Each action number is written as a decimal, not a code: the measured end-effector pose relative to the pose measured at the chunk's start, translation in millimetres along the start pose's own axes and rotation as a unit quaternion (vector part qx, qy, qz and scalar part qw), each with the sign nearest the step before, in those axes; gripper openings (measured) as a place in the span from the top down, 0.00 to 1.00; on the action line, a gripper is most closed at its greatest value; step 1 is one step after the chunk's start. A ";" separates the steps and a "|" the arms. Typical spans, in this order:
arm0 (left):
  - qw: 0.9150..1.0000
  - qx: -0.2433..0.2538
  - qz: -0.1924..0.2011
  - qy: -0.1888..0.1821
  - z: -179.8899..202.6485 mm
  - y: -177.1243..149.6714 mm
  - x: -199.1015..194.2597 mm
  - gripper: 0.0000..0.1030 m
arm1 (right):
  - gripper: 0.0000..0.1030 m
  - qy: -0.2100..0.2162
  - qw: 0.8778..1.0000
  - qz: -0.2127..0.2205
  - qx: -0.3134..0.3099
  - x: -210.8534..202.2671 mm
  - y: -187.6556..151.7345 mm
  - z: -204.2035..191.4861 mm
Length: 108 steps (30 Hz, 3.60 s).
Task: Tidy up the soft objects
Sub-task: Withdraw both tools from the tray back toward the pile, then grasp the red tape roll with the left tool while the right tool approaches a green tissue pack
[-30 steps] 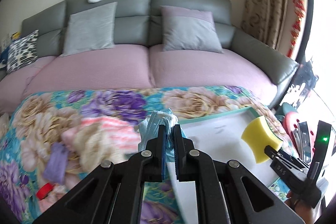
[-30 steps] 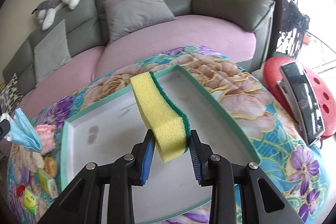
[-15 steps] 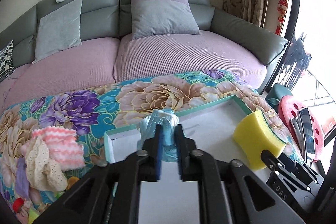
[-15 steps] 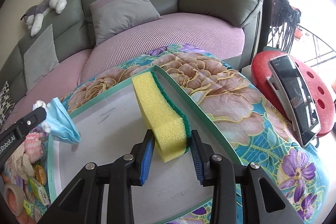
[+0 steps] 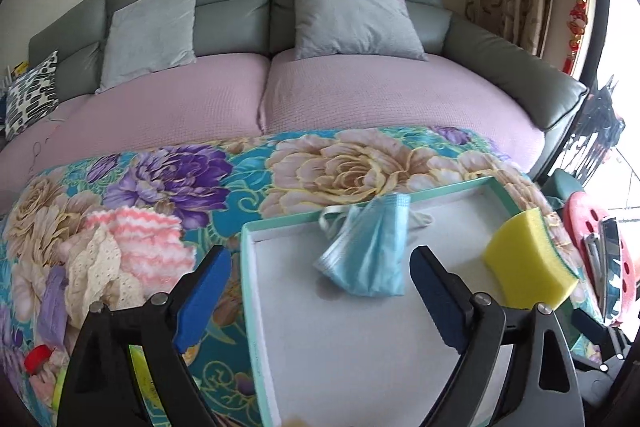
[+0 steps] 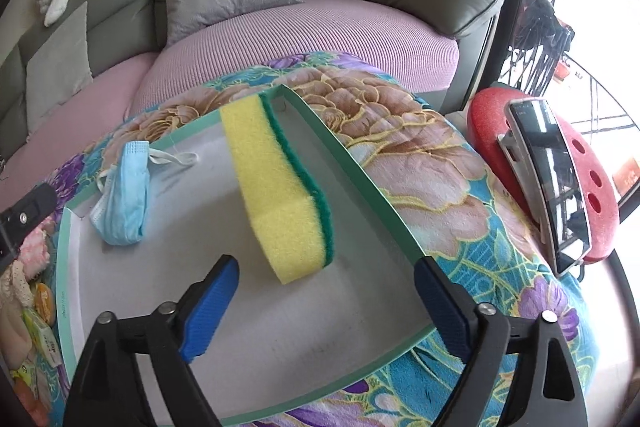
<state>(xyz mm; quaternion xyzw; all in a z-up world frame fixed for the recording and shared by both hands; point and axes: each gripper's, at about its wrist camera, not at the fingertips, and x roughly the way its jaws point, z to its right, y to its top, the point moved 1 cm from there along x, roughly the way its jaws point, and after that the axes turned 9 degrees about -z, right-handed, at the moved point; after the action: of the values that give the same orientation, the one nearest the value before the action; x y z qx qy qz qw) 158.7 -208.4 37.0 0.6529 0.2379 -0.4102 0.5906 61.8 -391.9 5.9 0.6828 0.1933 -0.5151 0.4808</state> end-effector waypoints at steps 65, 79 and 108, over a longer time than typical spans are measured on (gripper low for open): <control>0.944 -0.268 -0.019 0.192 -292.6 -124.1 -103.7 0.05 | 0.00 0.123 0.963 -0.017 -0.239 -74.7 -64.5 -186.2; 0.938 -0.317 -0.060 0.129 -318.4 -149.0 -78.7 0.05 | 0.00 0.137 0.937 -0.027 -0.319 -66.7 -99.4 -248.5; 0.943 -0.318 -0.092 0.044 -306.8 -146.2 -26.4 0.43 | 0.27 0.079 0.914 -0.006 -0.398 -29.8 -114.3 -294.1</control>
<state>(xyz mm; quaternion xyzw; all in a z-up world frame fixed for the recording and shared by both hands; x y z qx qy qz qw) 105.9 120.3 -36.2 0.4236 0.4407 -0.3368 0.7162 115.4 -80.5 -17.9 0.4721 0.4233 -0.3431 0.6930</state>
